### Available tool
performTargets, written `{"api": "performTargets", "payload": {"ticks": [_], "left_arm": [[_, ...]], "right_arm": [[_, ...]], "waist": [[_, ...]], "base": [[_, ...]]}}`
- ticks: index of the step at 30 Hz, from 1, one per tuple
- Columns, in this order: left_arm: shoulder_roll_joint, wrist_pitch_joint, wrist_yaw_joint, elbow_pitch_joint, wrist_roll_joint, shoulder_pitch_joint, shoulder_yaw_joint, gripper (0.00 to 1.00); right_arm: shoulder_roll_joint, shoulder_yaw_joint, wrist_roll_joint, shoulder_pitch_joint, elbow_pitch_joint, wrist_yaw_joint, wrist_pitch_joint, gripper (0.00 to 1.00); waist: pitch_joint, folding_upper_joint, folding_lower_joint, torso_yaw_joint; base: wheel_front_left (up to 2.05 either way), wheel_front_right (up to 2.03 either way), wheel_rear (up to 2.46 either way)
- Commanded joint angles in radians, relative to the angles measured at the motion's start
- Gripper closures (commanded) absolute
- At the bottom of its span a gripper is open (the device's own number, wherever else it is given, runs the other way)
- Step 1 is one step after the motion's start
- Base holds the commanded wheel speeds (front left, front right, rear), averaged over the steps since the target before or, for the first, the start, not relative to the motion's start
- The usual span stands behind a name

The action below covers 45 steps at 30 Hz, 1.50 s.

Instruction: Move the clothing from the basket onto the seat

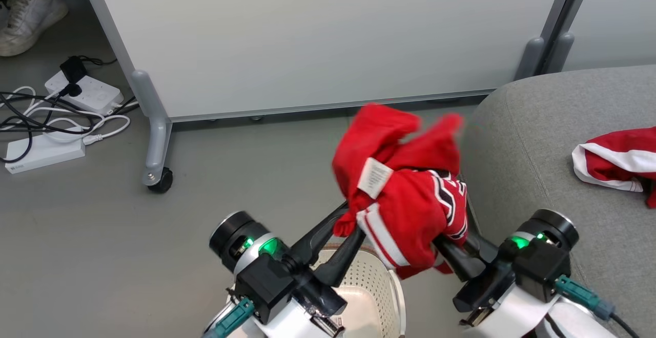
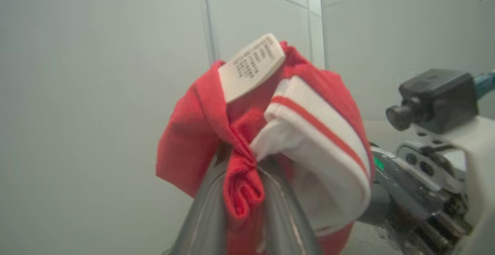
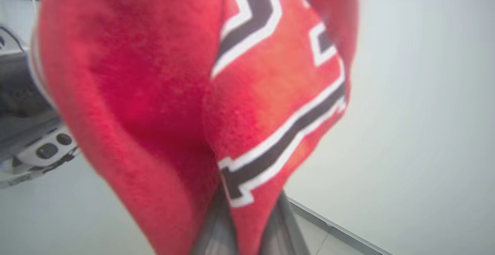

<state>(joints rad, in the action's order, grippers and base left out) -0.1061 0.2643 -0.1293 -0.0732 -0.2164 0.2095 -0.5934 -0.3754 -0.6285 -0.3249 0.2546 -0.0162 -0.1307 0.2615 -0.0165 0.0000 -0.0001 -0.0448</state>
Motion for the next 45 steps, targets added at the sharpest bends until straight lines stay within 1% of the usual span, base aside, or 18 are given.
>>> {"api": "performTargets", "payload": {"ticks": [1, 5, 6, 7, 8, 12, 15, 16, 18, 19, 20, 27, 33, 36, 37, 40, 43, 45], "left_arm": [[0.005, 0.000, 0.001, 0.025, 0.013, -0.015, 0.012, 1.00], [0.014, 0.000, 0.000, 0.085, 0.017, -0.031, 0.020, 1.00], [0.014, 0.000, 0.000, 0.085, 0.017, -0.031, 0.020, 1.00], [0.016, 0.000, 0.000, 0.116, 0.002, -0.035, 0.002, 1.00], [0.016, 0.000, 0.000, 0.116, 0.002, -0.035, 0.002, 1.00], [-0.001, 0.000, -0.001, 0.172, -0.028, -0.009, -0.056, 1.00], [0.004, 0.000, -0.001, 0.190, -0.042, 0.003, -0.066, 1.00], [0.007, 0.000, -0.001, 0.191, -0.045, 0.004, -0.068, 0.91], [0.009, 0.000, -0.001, 0.194, -0.046, 0.005, -0.070, 0.37], [0.009, 0.000, -0.001, 0.195, -0.047, 0.006, -0.069, 0.03], [0.011, 0.000, -0.001, 0.195, -0.050, 0.005, -0.068, 0.00], [0.007, 0.000, -0.001, 0.210, -0.036, -0.006, -0.059, 0.00], [0.000, 0.000, -0.001, 0.232, -0.022, -0.024, -0.046, 0.00], [0.004, 0.000, -0.001, 0.244, -0.040, -0.043, -0.038, 0.00], [0.004, 0.000, -0.001, 0.244, -0.040, -0.043, -0.038, 0.00], [-0.007, 0.000, -0.001, 0.250, -0.054, -0.050, -0.056, 0.00], [-0.034, 0.000, -0.001, 0.276, -0.041, -0.063, -0.089, 0.00], [-0.032, 0.001, -0.001, 0.289, -0.043, -0.067, -0.097, 0.00]], "right_arm": [[0.008, 0.025, 0.007, -0.014, -0.004, 0.000, 0.005, 1.00], [0.044, 0.098, 0.025, -0.033, -0.018, 0.000, 0.004, 1.00], [0.044, 0.098, 0.025, -0.033, -0.018, 0.000, 0.004, 1.00], [0.065, 0.131, 0.025, -0.043, -0.026, 0.000, 0.004, 1.00], [0.065, 0.131, 0.025, -0.043, -0.026, 0.000, 0.004, 1.00], [0.094, 0.170, 0.025, -0.064, -0.028, 0.000, 0.004, 1.00], [0.116, 0.190, 0.024, -0.078, -0.026, 0.000, 0.004, 1.00], [0.123, 0.196, 0.022, -0.082, -0.025, 0.000, 0.004, 1.00], [0.132, 0.202, 0.026, -0.084, -0.027, 0.000, 0.004, 1.00], [0.136, 0.205, 0.029, -0.085, -0.029, 0.000, 0.004, 1.00], [0.140, 0.209, 0.030, -0.088, -0.031, 0.000, 0.004, 1.00], [0.149, 0.272, 0.020, -0.096, -0.027, 0.000, 0.004, 1.00], [0.143, 0.369, 0.038, -0.109, -0.024, 0.000, 0.004, 1.00], [0.136, 0.445, 0.059, -0.128, -0.012, 0.000, 0.005, 1.00], [0.136, 0.445, 0.059, -0.128, -0.012, 0.000, 0.005, 1.00], [0.137, 0.495, 0.071, -0.150, 0.005, 0.000, 0.004, 1.00], [0.147, 0.551, 0.075, -0.185, 0.019, 0.000, 0.004, 1.00], [0.155, 0.571, 0.077, -0.203, 0.030, 0.000, 0.004, 1.00]], "waist": [[0.002, 0.0000, 0.0001, -0.002], [0.004, 0.0000, 0.0001, -0.006], [0.004, 0.0000, 0.0001, -0.006], [0.004, 0.0000, 0.0001, -0.007], [0.004, 0.0000, 0.0001, -0.007], [0.002, 0.0000, 0.0001, -0.008], [-0.002, 0.0000, 0.0001, -0.009], [-0.003, 0.0000, 0.0001, -0.009], [-0.005, 0.0000, 0.0001, -0.009], [-0.007, 0.0000, 0.0001, -0.010], [-0.008, 0.0000, 0.0001, -0.010], [-0.009, 0.0000, 0.0001, -0.015], [-0.008, 0.0000, 0.0001, -0.018], [-0.006, 0.0000, 0.0001, -0.020], [-0.006, 0.0000, 0.0001, -0.020], [-0.005, 0.0000, 0.0001, -0.021], [-0.003, 0.0000, 0.0001, -0.026], [-0.003, 0.0000, 0.0001, -0.029]], "base": [[0.00, 0.00, 0.00], [0.00, 0.00, 0.00], [0.00, 0.00, 0.00], [0.00, 0.00, 0.00], [0.00, 0.00, 0.00], [0.00, 0.00, 0.00], [0.00, 0.00, 0.00], [0.00, 0.00, 0.00], [0.00, 0.00, 0.00], [0.00, 0.00, 0.00], [0.00, 0.00, 0.00], [0.00, 0.00, 0.00], [0.00, 0.00, 0.00], [0.00, 0.00, 0.00], [0.00, 0.00, 0.00], [0.00, 0.00, 0.00], [0.00, 0.00, 0.00], [0.00, 0.00, 0.00]]}}
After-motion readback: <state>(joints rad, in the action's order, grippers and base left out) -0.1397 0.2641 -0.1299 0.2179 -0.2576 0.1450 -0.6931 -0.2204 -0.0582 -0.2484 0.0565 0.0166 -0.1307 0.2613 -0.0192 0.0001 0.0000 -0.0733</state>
